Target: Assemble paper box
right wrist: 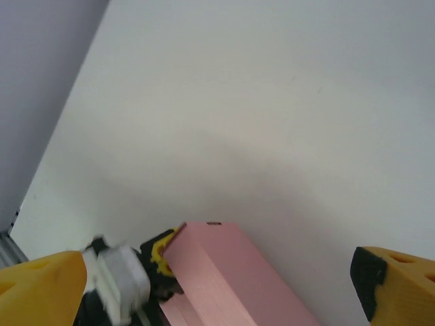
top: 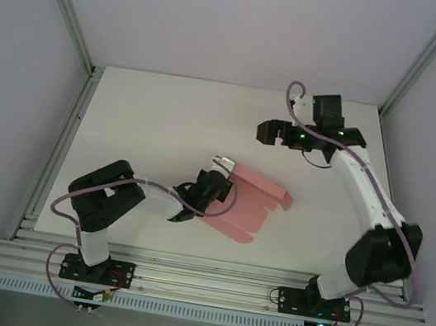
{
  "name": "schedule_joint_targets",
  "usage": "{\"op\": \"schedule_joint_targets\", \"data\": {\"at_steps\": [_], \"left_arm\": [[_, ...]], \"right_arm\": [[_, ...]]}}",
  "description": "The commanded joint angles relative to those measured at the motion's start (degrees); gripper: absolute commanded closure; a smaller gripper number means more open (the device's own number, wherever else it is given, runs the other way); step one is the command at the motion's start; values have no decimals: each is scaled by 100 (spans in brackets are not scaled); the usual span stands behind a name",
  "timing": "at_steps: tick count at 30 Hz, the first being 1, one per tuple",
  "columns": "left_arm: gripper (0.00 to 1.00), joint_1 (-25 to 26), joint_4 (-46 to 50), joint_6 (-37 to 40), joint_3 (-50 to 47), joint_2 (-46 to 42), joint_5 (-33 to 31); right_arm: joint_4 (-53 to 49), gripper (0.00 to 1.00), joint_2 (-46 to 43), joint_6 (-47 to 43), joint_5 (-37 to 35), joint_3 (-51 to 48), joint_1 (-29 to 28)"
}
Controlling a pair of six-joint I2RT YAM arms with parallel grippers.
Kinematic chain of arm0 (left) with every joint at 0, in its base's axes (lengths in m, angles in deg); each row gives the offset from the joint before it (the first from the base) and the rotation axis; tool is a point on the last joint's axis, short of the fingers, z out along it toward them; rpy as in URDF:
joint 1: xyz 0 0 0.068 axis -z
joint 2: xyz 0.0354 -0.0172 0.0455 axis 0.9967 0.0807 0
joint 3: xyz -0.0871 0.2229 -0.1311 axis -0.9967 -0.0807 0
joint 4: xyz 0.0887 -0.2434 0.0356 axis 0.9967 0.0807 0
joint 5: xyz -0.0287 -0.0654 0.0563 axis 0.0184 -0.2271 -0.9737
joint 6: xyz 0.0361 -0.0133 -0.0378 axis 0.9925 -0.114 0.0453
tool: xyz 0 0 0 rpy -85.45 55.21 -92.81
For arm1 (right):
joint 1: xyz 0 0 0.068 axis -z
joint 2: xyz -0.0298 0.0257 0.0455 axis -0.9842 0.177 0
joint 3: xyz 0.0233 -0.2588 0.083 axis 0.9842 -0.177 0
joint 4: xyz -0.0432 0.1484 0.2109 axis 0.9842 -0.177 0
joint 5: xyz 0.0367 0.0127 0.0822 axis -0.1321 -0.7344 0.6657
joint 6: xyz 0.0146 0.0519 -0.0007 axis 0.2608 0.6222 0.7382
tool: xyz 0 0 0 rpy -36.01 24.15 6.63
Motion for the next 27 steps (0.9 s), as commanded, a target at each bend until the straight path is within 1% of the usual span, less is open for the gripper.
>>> {"op": "schedule_joint_targets", "data": {"at_steps": [1, 3, 4, 5, 7, 8, 10, 14, 17, 19, 21, 22, 25, 27], "left_arm": [[100, -655, -693, -1186, -422, -439, 1364], [100, -1164, -1157, -1905, -653, -502, 2399], [100, -1431, -1534, -2243, -750, -476, 2975], [100, -1602, -1848, -2458, -813, -438, 3352], [100, -1797, -2166, -2653, -858, -371, 3713], [100, -1821, -2108, -2643, -825, -362, 3785], [100, -1831, -1816, -2594, -686, -365, 3785], [100, -1833, -1649, -2497, -625, -403, 3705], [100, -1823, -1077, -2379, -453, -484, 3519], [100, -1814, -619, -2273, -302, -544, 3402], [100, -1775, -479, -2165, -285, -599, 3260], [100, -1761, -420, -2089, -288, -623, 3198], [100, -1695, -140, -1998, -239, -687, 2908], [100, -1622, 26, -1955, -210, -738, 2661]], "right_arm": [[-69, 0, -704, 232, -377, -520, 67], [40, 0, -1197, 285, -238, -879, 67], [122, 0, -1485, 272, -106, -1096, 63], [204, 0, -1725, 246, 23, -1279, 65], [249, 0, -2145, 63, 387, -1573, 67], [223, 0, -2287, -2, 515, -1645, 67], [84, 2, -2523, -21, 586, -1678, 65], [-123, 14, -2692, -102, 742, -1507, 58], [-370, 25, -2526, -185, 701, -1210, -23], [-615, 37, -2311, -320, 504, -930, -197], [-744, 55, -2089, -389, 276, -683, -452], [-783, 61, -1956, -451, 155, -565, -633], [-734, 64, -1544, -360, -391, -315, -1089], [-685, 60, -1233, -10, -753, -166, -1235]]}}
